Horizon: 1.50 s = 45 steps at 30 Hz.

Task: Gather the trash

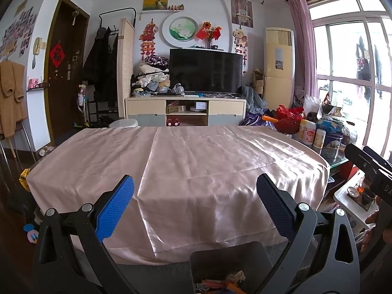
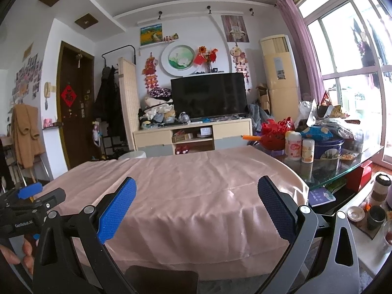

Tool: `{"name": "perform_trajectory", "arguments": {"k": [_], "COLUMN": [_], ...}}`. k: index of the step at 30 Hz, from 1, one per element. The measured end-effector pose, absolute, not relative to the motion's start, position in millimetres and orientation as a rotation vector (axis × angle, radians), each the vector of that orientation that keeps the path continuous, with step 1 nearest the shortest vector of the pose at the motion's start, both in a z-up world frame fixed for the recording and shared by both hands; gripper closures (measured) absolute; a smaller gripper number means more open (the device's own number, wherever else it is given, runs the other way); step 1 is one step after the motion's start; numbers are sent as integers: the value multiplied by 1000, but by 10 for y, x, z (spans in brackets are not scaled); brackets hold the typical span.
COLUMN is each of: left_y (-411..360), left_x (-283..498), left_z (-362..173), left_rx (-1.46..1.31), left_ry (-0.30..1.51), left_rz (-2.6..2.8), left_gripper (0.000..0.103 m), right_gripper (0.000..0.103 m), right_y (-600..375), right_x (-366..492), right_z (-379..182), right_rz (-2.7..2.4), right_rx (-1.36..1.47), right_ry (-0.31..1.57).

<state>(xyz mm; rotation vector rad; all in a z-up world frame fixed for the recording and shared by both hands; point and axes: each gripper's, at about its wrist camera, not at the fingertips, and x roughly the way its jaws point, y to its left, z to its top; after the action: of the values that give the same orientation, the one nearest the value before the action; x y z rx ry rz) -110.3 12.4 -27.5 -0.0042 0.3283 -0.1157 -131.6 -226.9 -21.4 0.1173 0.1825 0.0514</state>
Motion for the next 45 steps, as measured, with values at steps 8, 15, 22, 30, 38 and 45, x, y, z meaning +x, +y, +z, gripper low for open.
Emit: {"name": "perform_trajectory", "arguments": {"k": [8,15,22,30,38,45], "left_y": [141,198,229,235,236,244], "left_x": [-1113,-1107,-1096,-1084,-1076,-1074], "left_z": [-258,-260,-263,-261,-262,-261], "left_rx": [-4,-21,-33,-37,-39,-39], "left_ry": [322,325,331,334,336,337], "left_rz": [-109,-100,-97,-96,-96,-97], "left_gripper": [8,8,8,8,8,8], "right_gripper": [3,3,3,3,3,3], "right_y": [-2199,-2161,-2179,-2205,-2234,-2254], "right_x": [-1273,-1256,-1241,-1215,-1188,-1167], "right_z": [-251,-266,-270,-278,-294,-305], "right_rz": [52,50,46,43,37,37], "right_rx": [91,80,87,95,105,108], "right_ry": [204,214,221,230,240,245]}}
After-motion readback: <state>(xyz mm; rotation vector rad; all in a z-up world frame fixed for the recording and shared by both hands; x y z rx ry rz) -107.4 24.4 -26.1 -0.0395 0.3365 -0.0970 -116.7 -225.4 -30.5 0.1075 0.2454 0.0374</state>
